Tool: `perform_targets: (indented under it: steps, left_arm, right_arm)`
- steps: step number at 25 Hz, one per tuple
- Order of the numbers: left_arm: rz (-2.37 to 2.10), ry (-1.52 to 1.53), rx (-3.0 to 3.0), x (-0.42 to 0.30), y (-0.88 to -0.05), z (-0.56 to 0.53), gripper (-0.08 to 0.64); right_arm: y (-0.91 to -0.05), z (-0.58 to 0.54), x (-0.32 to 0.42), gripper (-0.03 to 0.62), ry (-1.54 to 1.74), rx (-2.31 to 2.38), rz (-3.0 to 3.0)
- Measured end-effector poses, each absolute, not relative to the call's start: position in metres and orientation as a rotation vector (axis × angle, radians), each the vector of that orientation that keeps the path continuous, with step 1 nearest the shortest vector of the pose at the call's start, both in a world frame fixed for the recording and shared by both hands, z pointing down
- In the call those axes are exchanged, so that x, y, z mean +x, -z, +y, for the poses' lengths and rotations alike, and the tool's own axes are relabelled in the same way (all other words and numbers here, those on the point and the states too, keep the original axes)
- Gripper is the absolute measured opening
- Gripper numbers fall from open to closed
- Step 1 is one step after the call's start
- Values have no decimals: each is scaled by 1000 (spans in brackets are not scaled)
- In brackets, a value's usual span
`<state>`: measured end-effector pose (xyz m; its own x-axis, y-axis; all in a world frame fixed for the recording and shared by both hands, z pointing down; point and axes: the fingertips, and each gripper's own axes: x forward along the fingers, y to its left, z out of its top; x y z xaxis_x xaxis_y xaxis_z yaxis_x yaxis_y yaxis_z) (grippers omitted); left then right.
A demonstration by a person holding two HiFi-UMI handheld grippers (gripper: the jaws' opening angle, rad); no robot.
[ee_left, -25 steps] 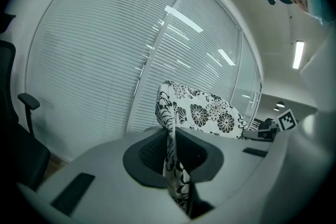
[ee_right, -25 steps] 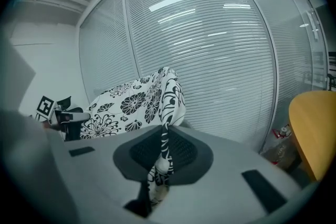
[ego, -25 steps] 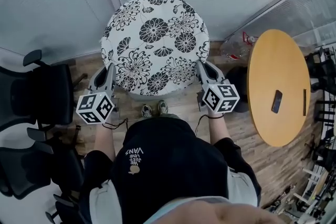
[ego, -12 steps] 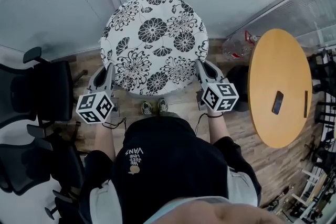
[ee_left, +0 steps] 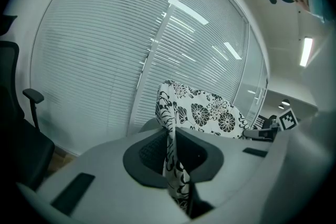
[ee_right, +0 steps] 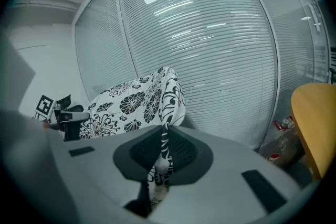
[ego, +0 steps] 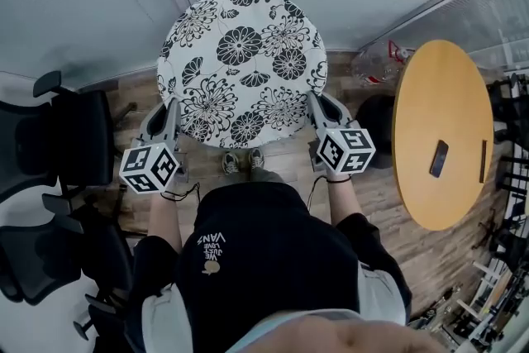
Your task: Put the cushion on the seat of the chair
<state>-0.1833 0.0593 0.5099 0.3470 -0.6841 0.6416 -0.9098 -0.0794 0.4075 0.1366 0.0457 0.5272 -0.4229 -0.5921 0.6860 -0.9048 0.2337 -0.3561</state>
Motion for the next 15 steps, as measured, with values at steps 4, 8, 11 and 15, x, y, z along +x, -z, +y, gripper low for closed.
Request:
perform_targets:
  steps: [4, 8, 11, 15]
  left_arm:
    - [-1400, -385, 1818, -180, -511, 64, 36]
    - [-1472, -369, 1933, -180, -502, 64, 37]
    - [-1506, -346, 1982, -178, -495, 68, 37]
    - [-1504, -360, 1963, -179, -493, 70, 35]
  right_arm:
    - [-529, 50, 138, 34, -1045, 1366, -2100]
    - [-535, 53, 137, 34, -979, 1439, -2227]
    - [-531, 56, 139, 34, -938, 1467, -2278]
    - [-530, 57, 140, 34, -955, 1456, -2263]
